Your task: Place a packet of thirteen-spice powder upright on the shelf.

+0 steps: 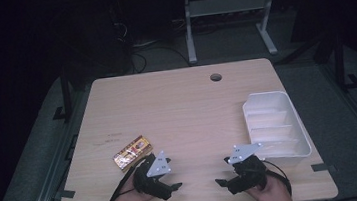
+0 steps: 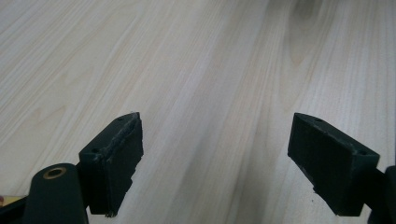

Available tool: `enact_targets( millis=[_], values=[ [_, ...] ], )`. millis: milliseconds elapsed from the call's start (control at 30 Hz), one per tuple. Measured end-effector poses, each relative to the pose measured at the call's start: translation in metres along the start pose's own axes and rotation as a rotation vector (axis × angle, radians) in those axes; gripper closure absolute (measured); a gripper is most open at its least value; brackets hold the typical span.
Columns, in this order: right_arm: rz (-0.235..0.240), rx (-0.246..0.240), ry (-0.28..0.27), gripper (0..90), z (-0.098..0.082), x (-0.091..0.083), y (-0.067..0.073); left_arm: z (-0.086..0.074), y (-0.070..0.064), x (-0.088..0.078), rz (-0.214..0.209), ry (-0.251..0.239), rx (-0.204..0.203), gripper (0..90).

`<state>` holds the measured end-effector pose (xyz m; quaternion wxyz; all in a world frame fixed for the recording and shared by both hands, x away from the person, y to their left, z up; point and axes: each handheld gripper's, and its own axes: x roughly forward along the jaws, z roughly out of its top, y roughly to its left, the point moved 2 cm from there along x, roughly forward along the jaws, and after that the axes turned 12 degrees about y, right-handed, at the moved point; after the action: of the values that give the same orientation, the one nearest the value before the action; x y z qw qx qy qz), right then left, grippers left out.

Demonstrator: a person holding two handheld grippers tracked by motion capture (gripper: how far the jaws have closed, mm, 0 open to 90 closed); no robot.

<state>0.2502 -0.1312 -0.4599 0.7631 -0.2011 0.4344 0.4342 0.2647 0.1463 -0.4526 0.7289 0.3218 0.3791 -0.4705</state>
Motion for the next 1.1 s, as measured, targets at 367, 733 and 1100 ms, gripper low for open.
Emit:
enact_targets(
  millis=[367,733,1100],
  values=[
    [0.001,-0.003,0.001,23.2,0.0,0.0,0.0,-0.006,0.011,-0.007,0.033,-0.009,-0.023,18.2],
    [0.001,-0.004,0.003,23.2,0.0,0.001,0.001,-0.015,0.026,-0.017,0.05,-0.017,-0.061,18.2],
    [0.006,-0.007,0.007,23.2,0.0,0.002,0.001,-0.035,0.054,-0.035,0.127,-0.022,-0.138,18.1]
  ],
)
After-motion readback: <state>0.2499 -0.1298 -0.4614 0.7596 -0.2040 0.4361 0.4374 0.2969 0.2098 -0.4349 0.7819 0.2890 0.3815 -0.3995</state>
